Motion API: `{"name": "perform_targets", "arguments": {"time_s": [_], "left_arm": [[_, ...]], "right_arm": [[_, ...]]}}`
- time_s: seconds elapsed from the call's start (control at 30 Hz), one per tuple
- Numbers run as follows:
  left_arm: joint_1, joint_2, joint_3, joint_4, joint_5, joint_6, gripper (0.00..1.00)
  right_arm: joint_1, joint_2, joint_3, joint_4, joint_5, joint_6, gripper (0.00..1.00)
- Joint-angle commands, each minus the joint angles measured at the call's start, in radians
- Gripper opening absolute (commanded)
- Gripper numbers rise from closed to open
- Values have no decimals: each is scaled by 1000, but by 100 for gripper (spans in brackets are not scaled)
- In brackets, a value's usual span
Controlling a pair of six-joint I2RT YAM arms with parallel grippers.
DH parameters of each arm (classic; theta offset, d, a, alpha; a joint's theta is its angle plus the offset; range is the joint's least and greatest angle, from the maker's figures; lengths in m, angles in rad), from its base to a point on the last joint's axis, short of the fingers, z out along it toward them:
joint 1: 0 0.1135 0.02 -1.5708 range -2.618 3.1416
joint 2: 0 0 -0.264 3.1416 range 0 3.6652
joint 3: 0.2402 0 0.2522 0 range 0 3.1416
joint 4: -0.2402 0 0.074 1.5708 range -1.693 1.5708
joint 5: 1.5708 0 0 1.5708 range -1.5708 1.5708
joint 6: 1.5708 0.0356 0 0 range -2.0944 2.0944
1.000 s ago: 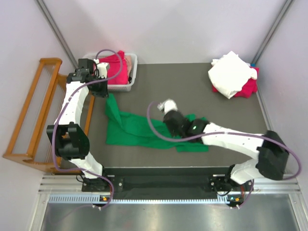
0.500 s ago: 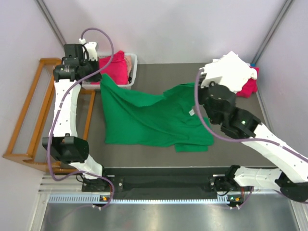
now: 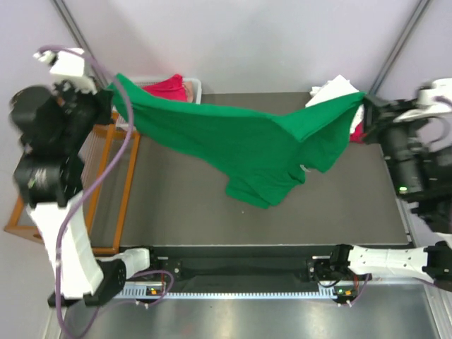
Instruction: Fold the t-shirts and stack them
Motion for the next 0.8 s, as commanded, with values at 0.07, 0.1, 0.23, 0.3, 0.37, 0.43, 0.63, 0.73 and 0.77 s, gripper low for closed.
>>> {"name": "perform_targets", "arguments": {"time_s": [0.07,0.1,0.23,0.3,0.37,0.43,0.63,0.73,0.77], "left_arm": [[0,-32,148,-7,-29,45,0],[0,-27,140,-18,-37,49,0],[-1,-27,33,-3,-49,65,0],[0,-29,-6,23,-45,63,0],[0,-10,-30,40,-40,57,0],[0,13,-36,45,-29,48,0],[0,105,-3,42,-9,35,0],[0,137,58,28,-11,31,0],[0,155,84,2,-6,29,0]], "right_arm": [[40,29,250,31,49,-128,0],[40,40,279,36,45,-139,0],[40,83,268,93,56,-211,0],[41,82,233,155,61,-236,0],[40,74,192,240,79,-312,0],[40,74,131,339,88,-393,0],[34,91,74,406,113,-435,0],[-8,97,63,401,110,-417,0],[-20,103,69,363,110,-408,0]]}}
